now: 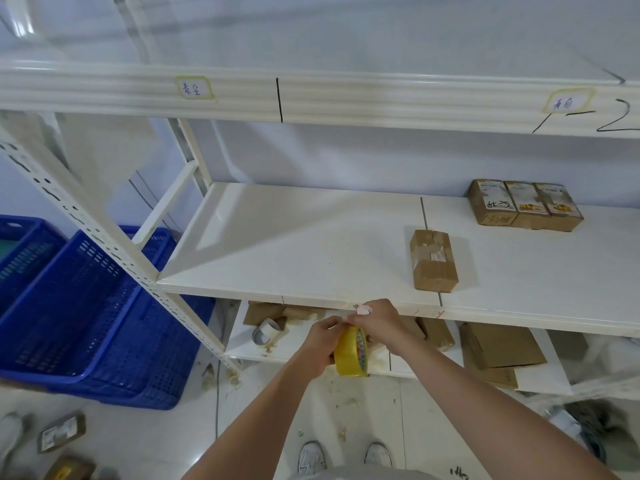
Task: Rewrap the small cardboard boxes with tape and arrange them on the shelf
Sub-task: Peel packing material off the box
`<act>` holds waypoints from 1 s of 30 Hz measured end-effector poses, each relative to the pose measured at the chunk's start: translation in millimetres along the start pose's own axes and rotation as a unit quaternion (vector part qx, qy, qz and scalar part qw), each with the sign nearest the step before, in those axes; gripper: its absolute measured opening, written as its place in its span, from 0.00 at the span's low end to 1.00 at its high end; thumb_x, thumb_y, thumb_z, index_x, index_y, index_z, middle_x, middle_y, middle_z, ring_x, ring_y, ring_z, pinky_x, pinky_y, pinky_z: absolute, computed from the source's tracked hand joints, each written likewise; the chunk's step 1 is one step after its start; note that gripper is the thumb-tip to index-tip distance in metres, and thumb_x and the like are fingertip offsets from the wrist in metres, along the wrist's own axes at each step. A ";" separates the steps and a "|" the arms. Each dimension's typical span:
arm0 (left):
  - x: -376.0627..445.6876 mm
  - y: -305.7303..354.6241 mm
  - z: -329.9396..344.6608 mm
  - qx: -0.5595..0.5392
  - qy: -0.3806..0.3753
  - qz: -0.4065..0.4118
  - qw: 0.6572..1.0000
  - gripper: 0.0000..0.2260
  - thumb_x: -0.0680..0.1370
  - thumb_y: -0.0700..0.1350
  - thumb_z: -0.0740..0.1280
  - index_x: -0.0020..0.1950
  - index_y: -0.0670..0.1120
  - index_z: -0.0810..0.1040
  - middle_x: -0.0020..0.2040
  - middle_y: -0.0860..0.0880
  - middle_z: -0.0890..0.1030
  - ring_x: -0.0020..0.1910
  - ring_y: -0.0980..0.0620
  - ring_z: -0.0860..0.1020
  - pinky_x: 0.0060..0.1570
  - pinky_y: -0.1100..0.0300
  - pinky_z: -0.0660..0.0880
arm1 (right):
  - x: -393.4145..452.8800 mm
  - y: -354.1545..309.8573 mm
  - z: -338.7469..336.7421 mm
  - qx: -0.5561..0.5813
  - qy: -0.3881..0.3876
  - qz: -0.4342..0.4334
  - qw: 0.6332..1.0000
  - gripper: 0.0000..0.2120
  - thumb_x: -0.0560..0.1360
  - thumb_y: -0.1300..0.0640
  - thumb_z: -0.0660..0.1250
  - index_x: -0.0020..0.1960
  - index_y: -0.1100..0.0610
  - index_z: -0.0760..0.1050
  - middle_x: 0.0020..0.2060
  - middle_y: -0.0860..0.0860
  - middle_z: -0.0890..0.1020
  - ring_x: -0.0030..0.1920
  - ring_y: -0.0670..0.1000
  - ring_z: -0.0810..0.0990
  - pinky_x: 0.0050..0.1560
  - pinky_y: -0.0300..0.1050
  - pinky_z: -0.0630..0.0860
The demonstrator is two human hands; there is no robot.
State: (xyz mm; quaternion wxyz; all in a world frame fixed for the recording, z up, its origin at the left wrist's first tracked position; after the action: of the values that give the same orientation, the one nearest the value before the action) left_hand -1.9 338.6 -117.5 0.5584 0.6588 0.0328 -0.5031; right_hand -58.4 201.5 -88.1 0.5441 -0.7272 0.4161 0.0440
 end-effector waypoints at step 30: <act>29.9 25.9 -112.3 0.122 0.092 -0.019 0.988 0.16 0.79 0.58 0.69 0.65 0.53 0.79 0.50 0.50 0.81 0.49 0.49 0.81 0.49 0.54 0.82 | 58.0 -69.8 92.6 -0.148 -0.017 -0.081 0.985 0.09 0.69 0.64 0.65 0.32 0.64 0.80 0.29 0.57 0.80 0.31 0.51 0.73 0.32 0.41 0.65</act>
State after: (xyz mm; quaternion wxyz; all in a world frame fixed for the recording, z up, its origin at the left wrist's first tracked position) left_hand 98.7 399.7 -134.8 0.4586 0.7646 0.0347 -0.4515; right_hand 60.8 250.2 -102.8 0.4388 -0.8304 0.3356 0.0732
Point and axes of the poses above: each hand's wrist, its own x-axis towards the middle knuckle, its own z-axis out of the palm, y = z × x, the point moved 5 cm from there along x, towards the middle knuckle
